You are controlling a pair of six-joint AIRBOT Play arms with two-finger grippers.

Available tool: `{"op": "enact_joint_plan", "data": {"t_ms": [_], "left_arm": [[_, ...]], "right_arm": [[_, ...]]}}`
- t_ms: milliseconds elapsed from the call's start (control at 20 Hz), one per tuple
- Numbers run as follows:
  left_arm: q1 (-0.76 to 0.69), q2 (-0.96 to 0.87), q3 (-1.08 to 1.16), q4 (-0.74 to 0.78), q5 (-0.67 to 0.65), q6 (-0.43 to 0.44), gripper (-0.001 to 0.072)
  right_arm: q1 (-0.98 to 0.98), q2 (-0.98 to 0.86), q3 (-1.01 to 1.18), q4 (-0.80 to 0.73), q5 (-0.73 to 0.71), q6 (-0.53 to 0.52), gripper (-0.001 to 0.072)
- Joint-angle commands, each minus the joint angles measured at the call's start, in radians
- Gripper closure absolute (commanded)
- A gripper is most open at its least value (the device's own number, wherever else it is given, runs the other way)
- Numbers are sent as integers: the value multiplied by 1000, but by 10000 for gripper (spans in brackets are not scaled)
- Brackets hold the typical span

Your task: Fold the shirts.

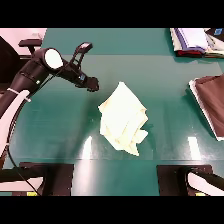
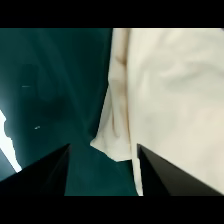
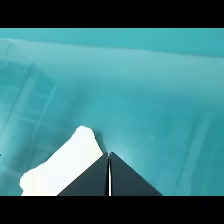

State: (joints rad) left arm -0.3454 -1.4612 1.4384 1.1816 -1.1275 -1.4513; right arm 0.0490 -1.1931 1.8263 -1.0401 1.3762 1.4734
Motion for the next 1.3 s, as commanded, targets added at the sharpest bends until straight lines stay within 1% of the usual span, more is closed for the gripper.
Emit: {"op": "enact_joint_plan", "data": {"t_ms": [0, 150, 350, 400, 450, 650, 750, 800, 850, 900, 1050, 1150, 1250], "left_arm": [[43, -101, -51, -117, 19, 24, 212], [-27, -200, -51, -145, 28, 65, 213], [-79, -249, -49, -135, 46, 64, 219], [-75, -248, -47, -134, 39, 64, 440], [-67, -248, -42, -127, 25, 64, 683], [0, -236, 29, -116, -67, 64, 682], [27, -198, 53, -95, -68, 64, 682], [34, -175, 58, -82, -64, 64, 682], [34, -152, 58, -51, -56, 64, 682], [34, -137, 58, -23, -58, 64, 682], [34, -117, 58, -6, -82, 65, 681], [34, -118, 57, -6, -87, 64, 681], [34, -118, 57, -6, -90, 64, 681]], "right_arm": [[0, 0, -43, 1, 13, 0, 694], [0, 0, -85, 0, 14, 0, 693], [0, 2, -139, 0, 55, 0, 693], [0, 8, -167, 0, 65, 0, 693], [0, 21, -211, 0, 66, 0, 693], [3, 102, -478, 0, 66, 0, 693], [35, 146, -655, 0, 62, 0, 690], [67, 161, -740, 2, 58, 0, 586], [114, 171, -828, 12, 48, 0, 293], [166, 174, -907, 40, 23, 0, 175], [377, 164, -1098, 184, -152, -34, 176], [518, 120, -1149, 266, -242, -44, 176], [639, 51, -1149, 289, -288, -61, 177]]}}
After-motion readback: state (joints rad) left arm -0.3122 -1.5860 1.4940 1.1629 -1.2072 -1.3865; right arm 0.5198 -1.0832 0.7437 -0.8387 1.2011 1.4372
